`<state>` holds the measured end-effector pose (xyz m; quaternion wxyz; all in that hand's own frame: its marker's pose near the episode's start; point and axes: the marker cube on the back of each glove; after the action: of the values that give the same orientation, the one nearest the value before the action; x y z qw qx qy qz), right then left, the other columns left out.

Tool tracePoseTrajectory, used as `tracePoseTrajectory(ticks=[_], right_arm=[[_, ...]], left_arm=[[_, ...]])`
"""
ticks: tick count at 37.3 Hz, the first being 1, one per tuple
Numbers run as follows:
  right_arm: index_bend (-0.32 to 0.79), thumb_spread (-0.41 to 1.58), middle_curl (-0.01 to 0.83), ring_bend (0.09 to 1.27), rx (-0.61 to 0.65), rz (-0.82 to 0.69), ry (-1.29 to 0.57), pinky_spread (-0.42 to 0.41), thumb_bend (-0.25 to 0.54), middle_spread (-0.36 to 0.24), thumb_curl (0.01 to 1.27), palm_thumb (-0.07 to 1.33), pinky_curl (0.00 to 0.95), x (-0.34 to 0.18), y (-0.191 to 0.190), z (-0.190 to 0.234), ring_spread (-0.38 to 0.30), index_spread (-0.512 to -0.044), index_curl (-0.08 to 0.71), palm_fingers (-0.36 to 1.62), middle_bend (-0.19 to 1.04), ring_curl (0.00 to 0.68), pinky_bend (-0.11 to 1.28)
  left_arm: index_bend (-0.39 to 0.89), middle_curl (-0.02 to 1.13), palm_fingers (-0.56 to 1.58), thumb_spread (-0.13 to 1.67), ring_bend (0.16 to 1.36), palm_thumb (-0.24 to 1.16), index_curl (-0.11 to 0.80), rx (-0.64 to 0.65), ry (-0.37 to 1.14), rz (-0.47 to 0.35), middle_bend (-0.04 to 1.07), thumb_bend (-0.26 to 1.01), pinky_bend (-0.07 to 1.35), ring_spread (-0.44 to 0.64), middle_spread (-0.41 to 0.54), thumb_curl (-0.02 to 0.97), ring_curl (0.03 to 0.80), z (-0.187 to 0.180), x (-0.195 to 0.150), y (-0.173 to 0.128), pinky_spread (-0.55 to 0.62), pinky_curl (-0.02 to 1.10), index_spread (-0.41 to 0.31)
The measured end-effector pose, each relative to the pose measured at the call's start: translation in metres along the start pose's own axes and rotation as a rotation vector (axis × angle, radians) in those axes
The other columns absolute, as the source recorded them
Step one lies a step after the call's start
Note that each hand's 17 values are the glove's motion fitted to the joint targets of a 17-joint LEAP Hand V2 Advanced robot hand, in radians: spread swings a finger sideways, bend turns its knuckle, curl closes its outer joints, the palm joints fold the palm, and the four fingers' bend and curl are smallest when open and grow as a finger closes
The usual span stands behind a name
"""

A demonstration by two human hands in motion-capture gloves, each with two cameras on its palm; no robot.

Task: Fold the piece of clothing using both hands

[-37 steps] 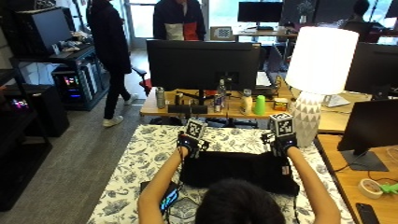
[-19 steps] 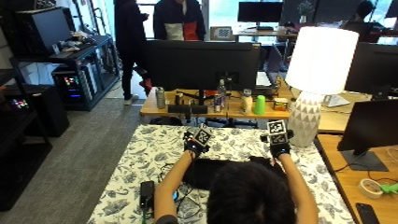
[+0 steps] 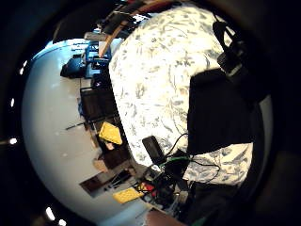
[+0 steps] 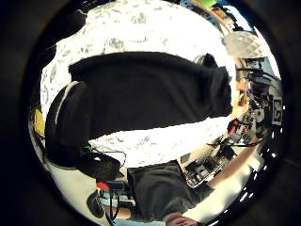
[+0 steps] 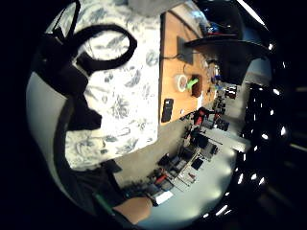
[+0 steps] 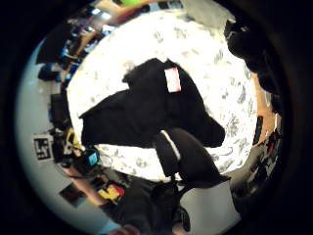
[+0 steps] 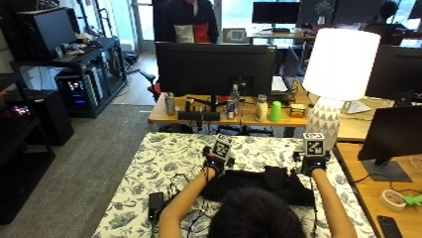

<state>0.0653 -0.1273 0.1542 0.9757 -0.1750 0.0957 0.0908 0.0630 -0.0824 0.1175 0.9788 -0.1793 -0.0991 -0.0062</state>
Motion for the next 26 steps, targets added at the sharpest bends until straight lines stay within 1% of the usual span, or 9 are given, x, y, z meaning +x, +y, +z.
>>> tracePoseTrajectory(ticks=[3,5,6,8,11,16,21,24,26], right_arm=[[0.05,1.01,0.458,0.51,-0.111,0.003,-0.012,-0.113,-0.087,-0.119,0.44,0.52,0.404,-0.002,0.051,0.016,-0.142,-0.290,0.253,0.87,0.20,0.424,0.56],[0.02,1.02,0.457,0.52,-0.183,0.012,-0.022,-0.082,-0.074,-0.109,0.42,0.48,0.403,-0.004,0.081,0.030,-0.133,-0.291,0.231,0.84,0.20,0.423,0.57],[0.01,1.03,0.455,0.51,-0.208,0.009,-0.030,-0.063,-0.066,-0.101,0.41,0.47,0.408,-0.004,0.087,0.038,-0.122,-0.285,0.222,0.81,0.19,0.421,0.59],[0.00,1.03,0.448,0.52,-0.225,0.003,-0.047,-0.022,-0.058,-0.088,0.39,0.45,0.417,-0.006,0.089,0.053,-0.094,-0.285,0.205,0.74,0.17,0.426,0.63],[0.00,1.04,0.441,0.52,-0.182,0.029,-0.056,0.019,-0.044,-0.073,0.38,0.43,0.423,-0.007,0.082,0.070,-0.066,-0.285,0.179,0.68,0.18,0.426,0.68],[0.02,1.06,0.428,0.54,-0.110,0.004,-0.062,0.064,-0.031,-0.052,0.36,0.41,0.424,-0.015,0.075,0.090,-0.024,-0.280,0.144,0.63,0.18,0.419,0.73],[0.04,1.10,0.429,0.59,-0.107,-0.027,-0.057,0.032,0.015,-0.050,0.36,0.51,0.400,-0.030,0.075,0.098,-0.046,-0.267,0.130,0.74,0.21,0.405,0.71],[0.05,1.12,0.430,0.60,-0.145,0.005,-0.046,0.017,0.016,-0.049,0.36,0.54,0.399,-0.036,0.080,0.098,-0.053,-0.264,0.130,0.74,0.21,0.411,0.71],[0.02,1.14,0.429,0.60,-0.176,0.033,-0.040,-0.023,0.041,-0.050,0.37,0.60,0.409,-0.042,0.083,0.097,-0.060,-0.252,0.119,0.76,0.21,0.413,0.76]], left_arm=[[0.15,0.36,0.54,1.48,0.60,0.45,0.295,-0.130,-0.010,-0.011,0.11,-0.02,0.60,-0.14,-0.035,0.332,0.410,0.033,0.012,0.000,-0.15,0.42,-0.109],[0.15,0.35,0.47,1.44,0.60,0.42,0.300,-0.203,0.017,-0.024,0.09,-0.03,0.59,-0.12,-0.007,0.317,0.411,0.056,0.017,-0.004,-0.11,0.42,-0.106],[0.14,0.34,0.40,1.41,0.59,0.38,0.298,-0.226,0.035,-0.021,0.09,-0.05,0.60,-0.08,0.015,0.305,0.409,0.065,0.019,-0.006,-0.08,0.42,-0.097],[0.11,0.33,0.26,1.36,0.60,0.30,0.292,-0.242,0.063,0.006,0.08,-0.07,0.61,-0.02,0.066,0.282,0.423,0.081,0.023,-0.012,-0.01,0.43,-0.076],[0.10,0.31,0.17,1.31,0.61,0.22,0.280,-0.232,0.082,0.045,0.09,-0.07,0.66,0.06,0.126,0.259,0.420,0.095,0.025,-0.019,0.07,0.44,-0.055],[0.10,0.28,0.09,1.23,0.63,0.12,0.259,-0.172,0.107,0.029,0.12,-0.06,0.71,0.16,0.196,0.236,0.400,0.104,0.025,-0.029,0.19,0.43,-0.034],[0.13,0.26,0.12,1.17,0.65,0.06,0.260,-0.164,0.117,0.050,0.14,-0.04,0.73,0.19,0.202,0.226,0.379,0.104,0.025,-0.030,0.23,0.41,-0.038],[0.14,0.26,0.12,1.14,0.66,0.05,0.262,-0.197,0.131,0.039,0.14,-0.03,0.73,0.20,0.206,0.228,0.377,0.105,0.026,-0.027,0.24,0.40,-0.039],[0.14,0.25,0.11,1.13,0.65,0.05,0.265,-0.197,0.139,0.020,0.14,-0.03,0.73,0.21,0.210,0.227,0.374,0.105,0.026,-0.026,0.24,0.40,-0.039]])
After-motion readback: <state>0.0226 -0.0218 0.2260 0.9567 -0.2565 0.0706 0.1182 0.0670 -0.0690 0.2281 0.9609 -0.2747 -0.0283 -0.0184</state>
